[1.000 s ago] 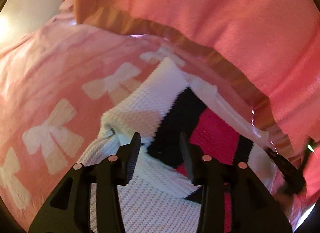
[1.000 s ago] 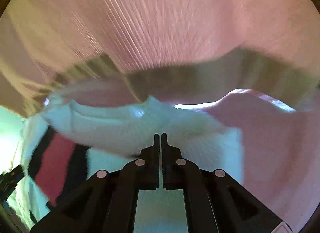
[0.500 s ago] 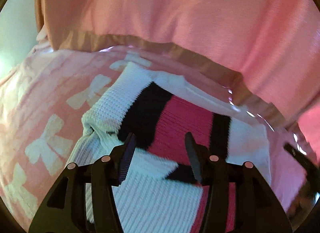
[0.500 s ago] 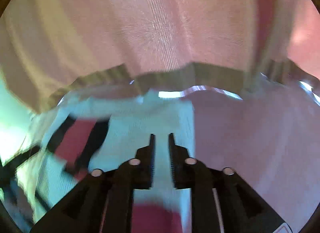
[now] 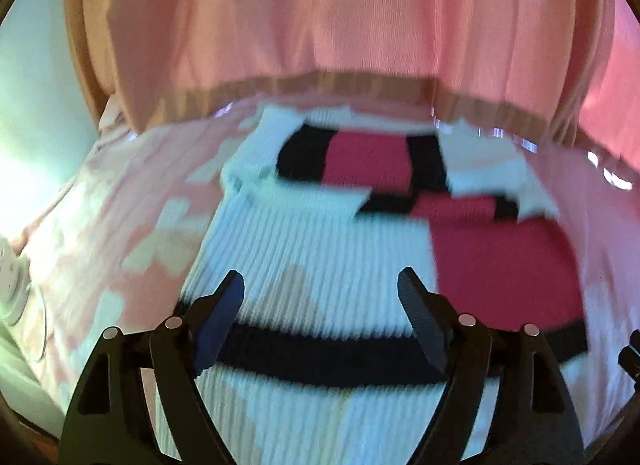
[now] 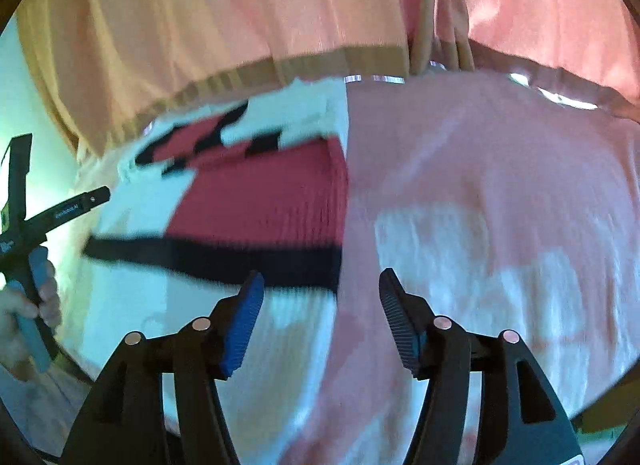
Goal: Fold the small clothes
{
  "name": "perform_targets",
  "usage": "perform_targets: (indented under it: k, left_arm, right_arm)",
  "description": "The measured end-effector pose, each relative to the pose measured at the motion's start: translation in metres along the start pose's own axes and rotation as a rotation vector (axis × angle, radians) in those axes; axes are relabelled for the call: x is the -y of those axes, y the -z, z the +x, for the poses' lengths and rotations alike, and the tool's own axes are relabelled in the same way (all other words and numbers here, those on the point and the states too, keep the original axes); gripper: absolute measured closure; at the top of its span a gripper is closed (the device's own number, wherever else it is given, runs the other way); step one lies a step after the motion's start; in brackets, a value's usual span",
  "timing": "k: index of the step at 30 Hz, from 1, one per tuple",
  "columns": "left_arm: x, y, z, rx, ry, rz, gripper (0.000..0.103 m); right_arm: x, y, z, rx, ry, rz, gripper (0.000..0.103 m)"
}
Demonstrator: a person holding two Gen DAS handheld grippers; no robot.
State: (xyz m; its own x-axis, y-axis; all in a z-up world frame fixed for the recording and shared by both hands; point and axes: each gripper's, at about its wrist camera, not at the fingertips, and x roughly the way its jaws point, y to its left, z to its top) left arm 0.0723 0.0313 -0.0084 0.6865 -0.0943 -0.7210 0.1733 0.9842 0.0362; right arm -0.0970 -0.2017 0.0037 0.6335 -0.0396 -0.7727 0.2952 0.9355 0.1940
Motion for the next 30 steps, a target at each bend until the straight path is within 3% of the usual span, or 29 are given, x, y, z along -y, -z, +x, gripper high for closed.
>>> perform_targets:
  k: [3,5,8,11,13,16,22,23,24,25,26,27,28,29,30]
  left_arm:
    - [-0.021,0.032,-0.003,-0.060,-0.009,-0.034,0.026]
    - [-0.040,0.051,-0.007,-0.097,0.013,-0.093,0.019]
    - [-0.084,0.087,-0.012,-0.162,0.024,-0.272,0.019]
    - [-0.119,0.114,-0.023,-0.167,0.005,-0.408,0.019]
    - [-0.129,0.126,-0.028,-0.164,0.001,-0.437,0.019]
    - [-0.136,0.135,-0.025,-0.184,0.042,-0.475,0.019]
    - [-0.141,0.139,-0.026,-0.159,0.077,-0.501,0.014]
    - [-0.144,0.140,-0.027,-0.156,0.095,-0.517,0.014]
    - [-0.146,0.140,-0.027,-0.153,0.129,-0.535,0.015]
    - [-0.147,0.140,-0.027,-0.151,0.189,-0.553,0.016]
    - [-0.146,0.140,-0.026,-0.153,0.234,-0.555,0.018]
    - [-0.144,0.140,-0.024,-0.161,0.272,-0.549,0.035]
    - [-0.141,0.139,-0.023,-0.165,0.310,-0.535,0.069]
    - [-0.138,0.138,-0.022,-0.184,0.344,-0.527,0.087]
    - [-0.138,0.138,-0.024,-0.194,0.372,-0.539,0.090]
  right_arm:
    - [0.001,0.021,-0.004,-0.027,0.022,-0.010,0.040]
    - [0.005,0.034,-0.008,-0.043,-0.002,0.008,0.038]
    - [0.014,0.054,-0.010,-0.077,-0.052,0.057,0.037]
    - [0.017,0.072,-0.003,-0.131,-0.112,0.099,0.037]
    - [0.010,0.079,-0.006,-0.123,-0.122,0.090,0.035]
    - [-0.004,0.085,-0.008,-0.132,-0.212,0.068,0.035]
    - [-0.026,0.085,-0.001,-0.130,-0.251,0.057,0.032]
    - [-0.026,0.085,0.000,-0.124,-0.258,0.065,0.042]
    - [-0.026,0.084,0.003,-0.118,-0.258,0.066,0.083]
    - [-0.024,0.082,0.009,-0.140,-0.264,0.073,0.095]
    - [-0.019,0.081,0.012,-0.150,-0.275,0.101,0.096]
    - [-0.012,0.079,0.011,-0.135,-0.305,0.152,0.096]
    - [-0.007,0.076,0.004,-0.104,-0.318,0.172,0.097]
    - [-0.005,0.072,-0.006,-0.064,-0.310,0.169,0.097]
    - [-0.003,0.069,-0.016,-0.025,-0.293,0.162,0.097]
